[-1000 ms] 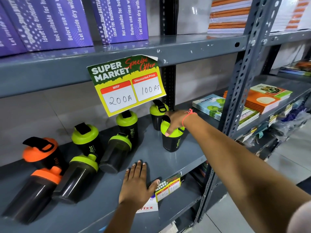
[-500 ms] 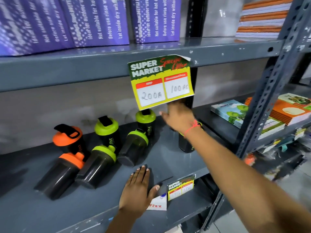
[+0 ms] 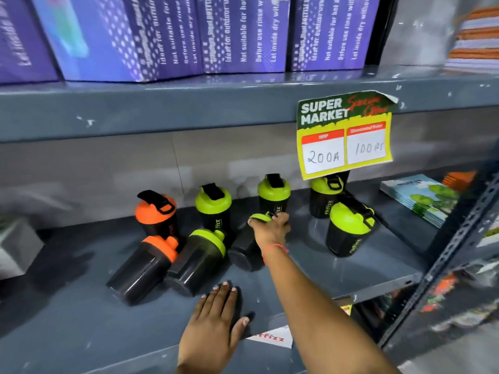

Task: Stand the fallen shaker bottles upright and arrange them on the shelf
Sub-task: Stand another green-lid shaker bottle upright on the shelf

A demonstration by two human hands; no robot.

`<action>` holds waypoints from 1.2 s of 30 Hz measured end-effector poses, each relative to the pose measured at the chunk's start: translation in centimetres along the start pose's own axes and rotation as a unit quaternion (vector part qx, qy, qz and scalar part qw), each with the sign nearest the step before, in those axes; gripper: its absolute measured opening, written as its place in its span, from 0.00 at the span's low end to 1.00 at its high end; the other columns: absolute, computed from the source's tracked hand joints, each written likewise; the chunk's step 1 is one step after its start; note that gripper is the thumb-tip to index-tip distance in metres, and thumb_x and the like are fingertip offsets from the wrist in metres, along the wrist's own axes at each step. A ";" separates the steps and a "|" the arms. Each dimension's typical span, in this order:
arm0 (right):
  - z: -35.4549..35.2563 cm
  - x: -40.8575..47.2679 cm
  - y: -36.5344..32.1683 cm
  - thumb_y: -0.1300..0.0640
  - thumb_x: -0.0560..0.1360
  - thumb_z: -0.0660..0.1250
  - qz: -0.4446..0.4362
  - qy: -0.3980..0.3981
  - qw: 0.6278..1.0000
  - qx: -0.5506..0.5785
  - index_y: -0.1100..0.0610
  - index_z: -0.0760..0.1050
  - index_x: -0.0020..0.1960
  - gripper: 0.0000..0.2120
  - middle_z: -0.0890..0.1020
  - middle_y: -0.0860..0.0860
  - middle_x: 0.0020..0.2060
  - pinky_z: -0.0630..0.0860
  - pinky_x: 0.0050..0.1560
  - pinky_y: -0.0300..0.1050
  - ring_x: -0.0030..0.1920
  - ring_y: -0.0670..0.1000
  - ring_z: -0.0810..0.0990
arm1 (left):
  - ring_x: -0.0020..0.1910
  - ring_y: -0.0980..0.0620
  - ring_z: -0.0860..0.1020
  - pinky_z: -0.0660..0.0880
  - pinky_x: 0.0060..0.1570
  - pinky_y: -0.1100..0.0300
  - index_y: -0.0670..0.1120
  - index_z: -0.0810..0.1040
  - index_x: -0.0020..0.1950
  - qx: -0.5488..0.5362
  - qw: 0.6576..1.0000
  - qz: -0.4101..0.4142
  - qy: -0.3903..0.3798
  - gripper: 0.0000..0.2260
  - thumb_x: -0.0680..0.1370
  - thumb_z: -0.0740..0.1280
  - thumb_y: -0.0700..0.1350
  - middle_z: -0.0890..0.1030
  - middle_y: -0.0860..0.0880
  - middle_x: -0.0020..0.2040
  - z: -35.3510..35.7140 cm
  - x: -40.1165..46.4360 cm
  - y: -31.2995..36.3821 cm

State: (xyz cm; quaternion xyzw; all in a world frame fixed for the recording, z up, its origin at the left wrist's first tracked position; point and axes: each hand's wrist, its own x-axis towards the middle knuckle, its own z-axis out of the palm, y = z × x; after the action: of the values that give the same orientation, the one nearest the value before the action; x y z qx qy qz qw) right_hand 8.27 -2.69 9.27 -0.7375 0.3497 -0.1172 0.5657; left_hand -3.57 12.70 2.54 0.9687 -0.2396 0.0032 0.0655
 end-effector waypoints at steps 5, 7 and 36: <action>-1.8 -0.4 0.8 0.54 0.66 0.71 0.005 0.041 0.998 0.049 0.60 0.61 0.58 0.27 0.67 0.60 0.61 0.73 0.55 0.55 0.54 0.66 0.74 | 0.51 0.47 0.83 0.62 0.57 0.57 0.44 0.82 0.54 0.006 1.000 -0.011 0.016 0.35 0.79 0.38 0.58 0.84 0.45 0.53 0.0 0.1 0.1; -3.0 -0.5 1.0 0.54 0.66 0.71 -0.037 0.055 0.997 0.031 0.60 0.63 0.57 0.26 0.68 0.60 0.60 0.74 0.54 0.55 0.54 0.66 0.75 | 0.51 0.47 0.83 0.63 0.56 0.58 0.44 0.82 0.53 0.013 1.000 -0.008 0.010 0.35 0.79 0.37 0.58 0.84 0.45 0.53 0.0 0.1 0.2; -9.8 -3.5 -2.3 0.74 0.65 0.58 -0.315 -0.111 0.923 -0.192 0.57 0.77 0.59 0.26 0.73 0.56 0.66 0.64 0.69 0.42 0.68 0.56 0.69 | 0.77 0.51 0.47 0.42 0.74 0.57 0.46 0.49 0.75 -0.073 0.997 0.032 -0.005 0.28 0.80 0.48 0.59 0.50 0.47 0.78 1.9 4.8 -0.2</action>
State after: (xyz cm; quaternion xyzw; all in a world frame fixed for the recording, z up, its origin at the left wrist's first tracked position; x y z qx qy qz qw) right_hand 1.06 -7.53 15.45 -0.9124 0.0500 -0.1376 0.3822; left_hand 0.68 10.43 0.84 0.9532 -0.2704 -0.0169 0.1344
